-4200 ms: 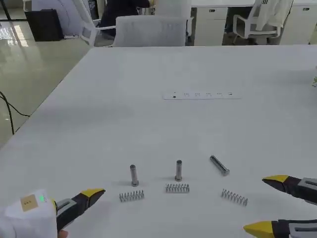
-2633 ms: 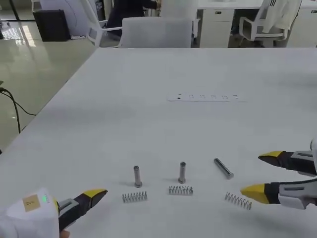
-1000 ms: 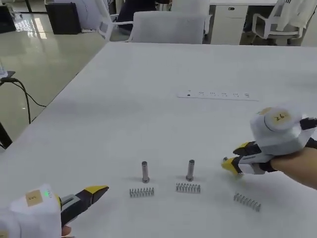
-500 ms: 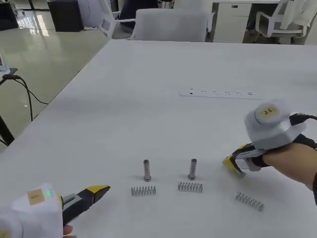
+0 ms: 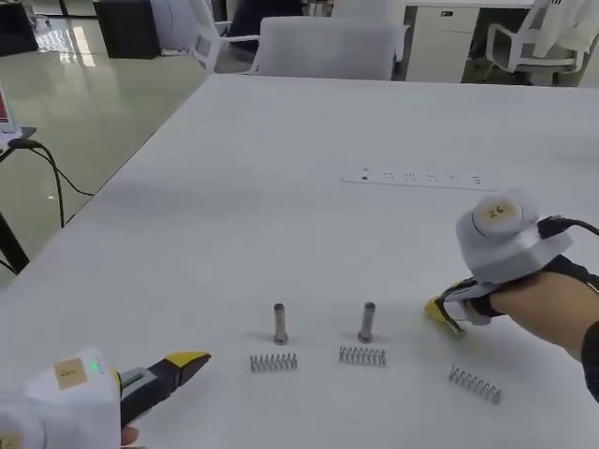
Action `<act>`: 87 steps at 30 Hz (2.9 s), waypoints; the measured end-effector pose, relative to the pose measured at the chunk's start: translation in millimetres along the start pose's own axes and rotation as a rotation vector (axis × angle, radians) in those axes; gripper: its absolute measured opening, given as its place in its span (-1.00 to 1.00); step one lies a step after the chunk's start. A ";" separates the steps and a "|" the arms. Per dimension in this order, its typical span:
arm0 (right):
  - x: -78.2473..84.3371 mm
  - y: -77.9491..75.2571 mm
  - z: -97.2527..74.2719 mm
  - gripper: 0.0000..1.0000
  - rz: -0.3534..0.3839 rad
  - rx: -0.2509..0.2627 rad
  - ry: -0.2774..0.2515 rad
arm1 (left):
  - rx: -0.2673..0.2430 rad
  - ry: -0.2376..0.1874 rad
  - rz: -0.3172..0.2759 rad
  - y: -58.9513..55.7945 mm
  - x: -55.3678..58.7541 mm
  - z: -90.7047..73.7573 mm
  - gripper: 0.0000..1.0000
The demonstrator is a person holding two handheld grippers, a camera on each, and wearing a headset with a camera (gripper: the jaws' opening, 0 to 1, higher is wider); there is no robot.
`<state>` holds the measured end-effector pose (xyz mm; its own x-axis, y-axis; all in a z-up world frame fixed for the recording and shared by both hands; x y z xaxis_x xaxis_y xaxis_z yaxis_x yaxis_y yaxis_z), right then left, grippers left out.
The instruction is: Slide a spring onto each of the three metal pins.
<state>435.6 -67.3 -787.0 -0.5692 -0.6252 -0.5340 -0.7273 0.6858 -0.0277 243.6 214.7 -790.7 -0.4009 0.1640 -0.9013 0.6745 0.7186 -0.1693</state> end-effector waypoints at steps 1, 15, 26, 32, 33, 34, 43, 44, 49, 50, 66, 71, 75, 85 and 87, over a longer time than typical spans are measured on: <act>0.1 0.1 0.8 -0.82 0.004 -0.001 0.007 | -0.001 0.000 0.000 0.2 0.1 -0.3 0.82; -2.2 -0.4 2.5 -0.90 0.020 0.018 0.044 | -0.003 -0.004 0.000 0.9 0.0 -2.0 0.82; -2.7 5.7 -21.5 -0.90 0.048 0.003 -0.007 | 0.000 -0.007 0.014 1.1 -3.6 -1.6 0.81; 1.2 10.7 -38.1 -0.90 0.039 0.017 -0.030 | 0.002 -0.014 0.023 0.6 -6.7 -1.6 0.81; 2.1 11.3 -39.6 -0.90 0.039 0.018 -0.032 | 0.003 -0.015 0.024 0.4 -7.0 -1.5 0.81; 3.6 12.0 -41.6 -0.90 0.039 0.018 -0.034 | 0.003 -0.015 0.025 0.1 -7.3 -1.6 0.81; 11.4 17.9 -51.0 -0.90 0.035 0.024 -0.049 | 0.003 -0.023 0.037 -1.9 -10.4 -4.4 0.81; 11.9 18.3 -51.8 -0.90 0.036 0.024 -0.051 | 0.003 -0.023 0.038 -2.1 -10.6 -4.8 0.81; 12.9 19.4 -54.2 -0.90 0.039 0.020 -0.058 | 0.002 -0.023 0.043 -2.7 -11.7 -5.8 0.81; 12.9 18.7 -53.6 -0.90 0.039 0.019 -0.059 | 0.002 -0.023 0.044 -2.8 -12.0 -5.8 0.81; 21.0 21.2 -58.8 -0.90 0.053 0.008 -0.049 | 0.001 -0.023 0.054 -7.0 -14.2 -6.8 0.81; 22.8 20.9 -59.7 -0.90 0.048 0.008 -0.051 | 0.000 -0.023 0.055 -8.3 -14.3 -7.4 0.81; 23.0 21.1 -59.5 -0.90 0.037 0.003 -0.054 | 0.001 -0.021 0.055 -9.6 -13.7 -7.8 0.81; 23.4 22.0 -58.3 -0.89 -0.002 0.003 -0.065 | 0.000 -0.020 0.056 -10.8 -13.1 -9.6 0.81; 23.6 22.3 -58.5 -0.89 -0.003 0.003 -0.067 | 0.000 -0.019 0.055 -11.0 -13.0 -9.8 0.81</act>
<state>383.5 -88.5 -750.8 -0.5402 -0.6011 -0.5890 -0.7277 0.6852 -0.0318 235.3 211.3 -773.3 -0.3512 0.1907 -0.9167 0.6952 0.7089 -0.1189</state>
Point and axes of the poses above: the centre of the closed fingertips' face, and the gripper's own axes: z roughly forward along the fingers, y roughly to its left, x roughly out of its underside, the point moved 9 cm from there along -z, roughly backward along the fingers, and after that the axes turned 4 degrees about y, right-handed, at the moved point
